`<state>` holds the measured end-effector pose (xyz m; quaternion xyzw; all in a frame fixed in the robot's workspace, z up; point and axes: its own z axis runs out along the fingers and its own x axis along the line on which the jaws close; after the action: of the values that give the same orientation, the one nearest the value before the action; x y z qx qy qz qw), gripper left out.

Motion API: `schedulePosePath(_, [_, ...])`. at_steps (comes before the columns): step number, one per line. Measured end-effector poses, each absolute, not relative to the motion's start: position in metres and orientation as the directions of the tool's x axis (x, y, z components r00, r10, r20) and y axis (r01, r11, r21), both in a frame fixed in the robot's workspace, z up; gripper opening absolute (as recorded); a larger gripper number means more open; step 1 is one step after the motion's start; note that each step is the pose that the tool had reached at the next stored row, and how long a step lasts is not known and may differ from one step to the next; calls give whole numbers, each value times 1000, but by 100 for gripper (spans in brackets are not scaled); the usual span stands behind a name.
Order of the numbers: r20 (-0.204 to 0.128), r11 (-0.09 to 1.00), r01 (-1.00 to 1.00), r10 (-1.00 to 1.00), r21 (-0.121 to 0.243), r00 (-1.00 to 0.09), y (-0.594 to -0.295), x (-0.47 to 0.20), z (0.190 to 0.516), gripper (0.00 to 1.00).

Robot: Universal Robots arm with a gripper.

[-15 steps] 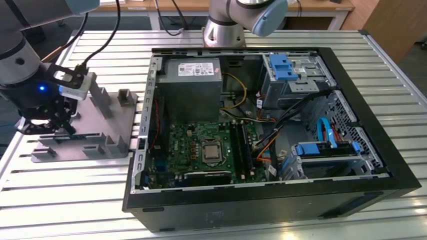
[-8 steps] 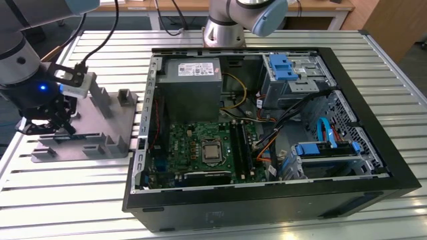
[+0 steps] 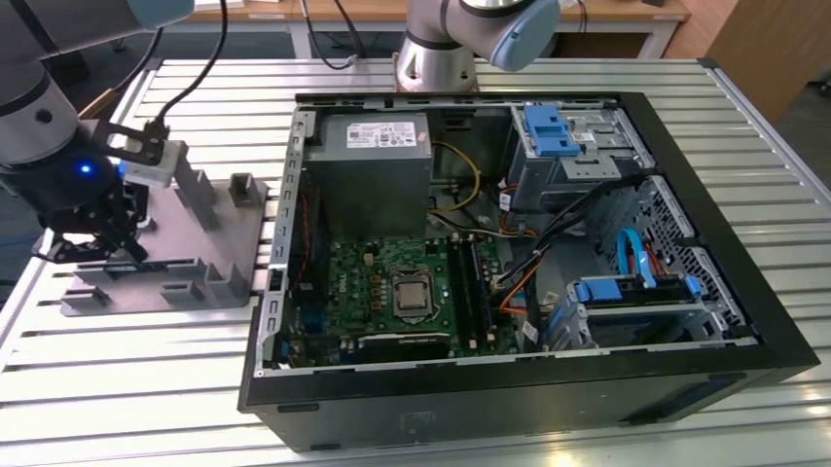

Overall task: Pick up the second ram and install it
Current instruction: 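Pick up the second ram and move it above second insertion slot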

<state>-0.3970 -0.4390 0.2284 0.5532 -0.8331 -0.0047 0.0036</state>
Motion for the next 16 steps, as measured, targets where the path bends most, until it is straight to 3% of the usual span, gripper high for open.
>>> schedulePosePath(16, [1, 280, -960, -960, 12, -280, -439, -397, 228, 10])
